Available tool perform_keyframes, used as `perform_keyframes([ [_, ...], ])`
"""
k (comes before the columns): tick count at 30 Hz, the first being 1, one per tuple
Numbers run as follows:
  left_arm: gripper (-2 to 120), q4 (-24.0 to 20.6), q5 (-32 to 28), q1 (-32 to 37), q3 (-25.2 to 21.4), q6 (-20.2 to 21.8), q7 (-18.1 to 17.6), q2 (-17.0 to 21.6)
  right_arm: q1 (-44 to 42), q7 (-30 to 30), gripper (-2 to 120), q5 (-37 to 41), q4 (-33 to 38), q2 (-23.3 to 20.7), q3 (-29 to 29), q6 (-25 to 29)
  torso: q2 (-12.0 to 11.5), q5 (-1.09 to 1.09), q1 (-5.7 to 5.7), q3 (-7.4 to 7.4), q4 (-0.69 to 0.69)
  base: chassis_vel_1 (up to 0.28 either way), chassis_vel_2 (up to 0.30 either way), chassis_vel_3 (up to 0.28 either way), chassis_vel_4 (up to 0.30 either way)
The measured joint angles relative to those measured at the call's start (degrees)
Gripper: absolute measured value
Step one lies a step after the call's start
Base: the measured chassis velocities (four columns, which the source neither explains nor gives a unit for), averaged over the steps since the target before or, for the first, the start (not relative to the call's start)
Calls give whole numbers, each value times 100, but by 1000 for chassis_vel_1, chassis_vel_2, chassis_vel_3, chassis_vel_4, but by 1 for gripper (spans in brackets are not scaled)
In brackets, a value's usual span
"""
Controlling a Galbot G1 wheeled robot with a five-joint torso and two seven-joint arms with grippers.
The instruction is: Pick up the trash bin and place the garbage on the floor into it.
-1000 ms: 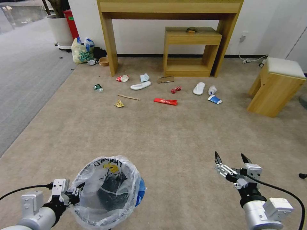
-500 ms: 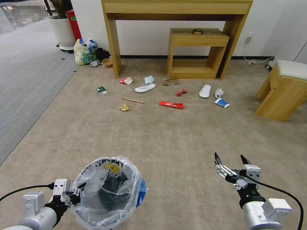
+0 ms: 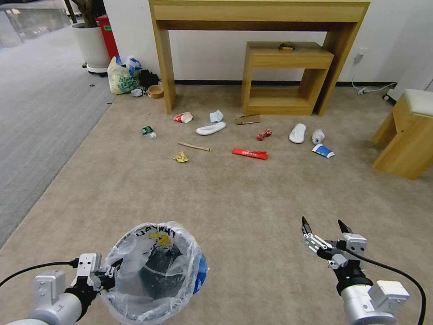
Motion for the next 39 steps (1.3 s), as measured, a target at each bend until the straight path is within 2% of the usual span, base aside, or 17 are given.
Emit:
perform_keyframes([
  [25, 0, 38, 31, -54, 56, 0, 49, -8, 12, -16, 100, -35, -69, 18, -3, 8, 0, 1, 0, 0, 0, -98, 234, 99, -224],
  [39, 0, 44, 54, -94, 92, 0, 47, -13, 9, -16, 100, -35, -116, 22, -6, 36, 0, 0, 0, 1, -1, -58, 294, 58, -300],
])
